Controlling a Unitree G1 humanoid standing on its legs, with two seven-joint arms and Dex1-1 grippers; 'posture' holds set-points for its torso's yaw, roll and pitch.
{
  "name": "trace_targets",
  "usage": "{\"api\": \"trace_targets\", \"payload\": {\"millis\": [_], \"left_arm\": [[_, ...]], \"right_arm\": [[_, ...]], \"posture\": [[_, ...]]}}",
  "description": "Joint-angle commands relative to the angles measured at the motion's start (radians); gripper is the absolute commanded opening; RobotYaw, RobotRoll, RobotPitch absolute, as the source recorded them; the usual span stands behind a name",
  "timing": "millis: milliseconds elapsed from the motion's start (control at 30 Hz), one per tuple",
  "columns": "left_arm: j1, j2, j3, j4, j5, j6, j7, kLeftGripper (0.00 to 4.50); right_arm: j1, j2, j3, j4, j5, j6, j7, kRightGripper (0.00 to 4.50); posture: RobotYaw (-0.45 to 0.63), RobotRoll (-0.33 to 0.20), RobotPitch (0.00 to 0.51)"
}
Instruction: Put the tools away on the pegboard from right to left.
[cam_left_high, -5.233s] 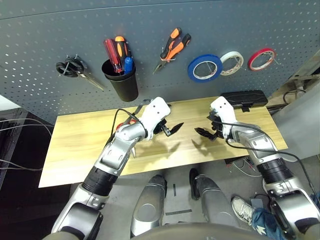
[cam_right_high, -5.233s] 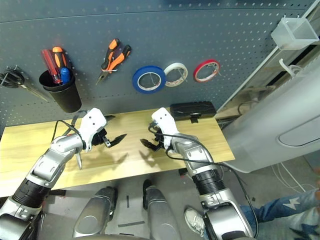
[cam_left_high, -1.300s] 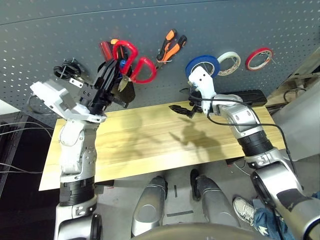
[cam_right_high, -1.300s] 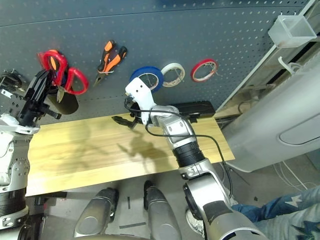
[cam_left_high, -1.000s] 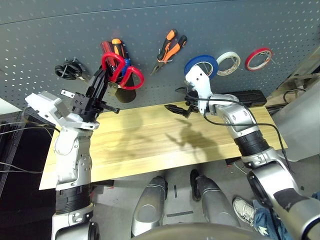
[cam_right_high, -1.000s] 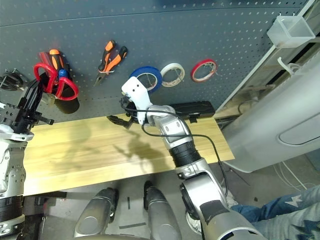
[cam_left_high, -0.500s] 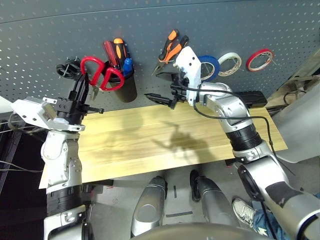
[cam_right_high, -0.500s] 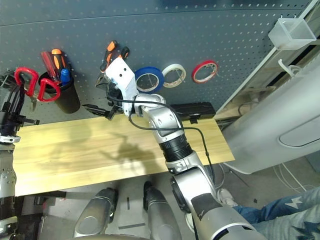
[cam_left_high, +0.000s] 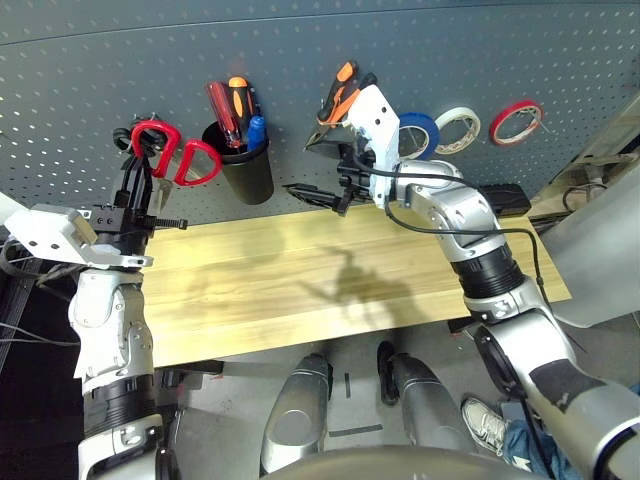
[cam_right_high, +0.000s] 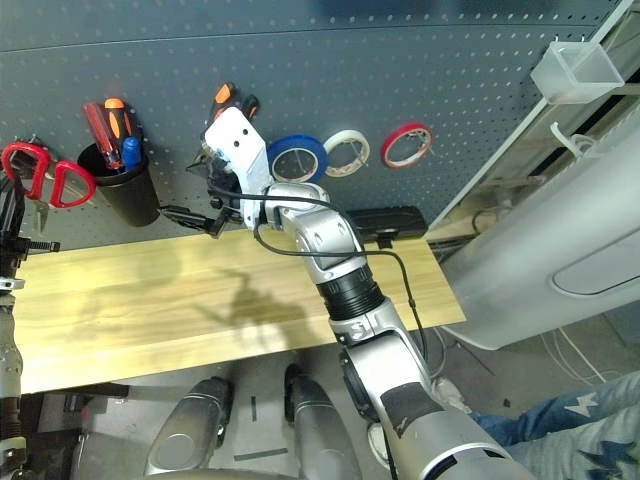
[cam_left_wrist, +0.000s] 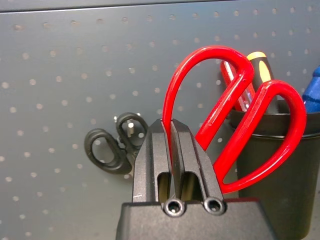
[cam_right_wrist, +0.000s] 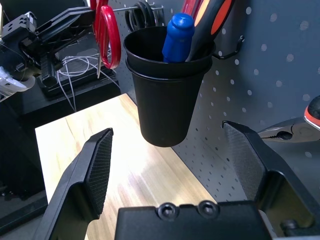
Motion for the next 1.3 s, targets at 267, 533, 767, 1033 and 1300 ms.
{"api": "trace_targets", "payload": {"millis": [267, 533, 767, 1033, 1300], "left_arm": [[0.02, 0.009, 0.055, 0.049, 0.014, -0.039, 0.053, 0.01], [-0.023, 0.031, 0.055, 0.161, 0.013, 0.058, 0.113, 0.01], [-0.067, 0.028, 0.031, 0.192, 0.025, 0.111, 0.134, 0.01], [-0.017, -0.021, -0.078, 0.229, 0.16, 0.106, 0.172, 2.51], [0.08, -0.129, -0.272, 0.254, 0.258, 0.119, 0.118, 4.47]], "right_arm": [[-0.013, 0.012, 0.01, -0.01, 0.01, -0.003, 0.002, 4.5], [-0.015, 0.014, 0.01, -0.003, 0.008, -0.003, -0.003, 4.5], [-0.017, 0.02, 0.001, 0.007, 0.005, -0.013, -0.021, 4.5], [0.121, -0.011, -0.006, 0.009, -0.012, -0.088, -0.064, 4.5], [0.355, -0.079, -0.064, 0.109, -0.115, -0.17, -0.27, 4.5]], "posture": [[0.22, 0.0, 0.182], [0.22, 0.0, 0.182], [0.21, 0.0, 0.183], [0.21, 0.0, 0.175], [0.19, 0.0, 0.18]]}}
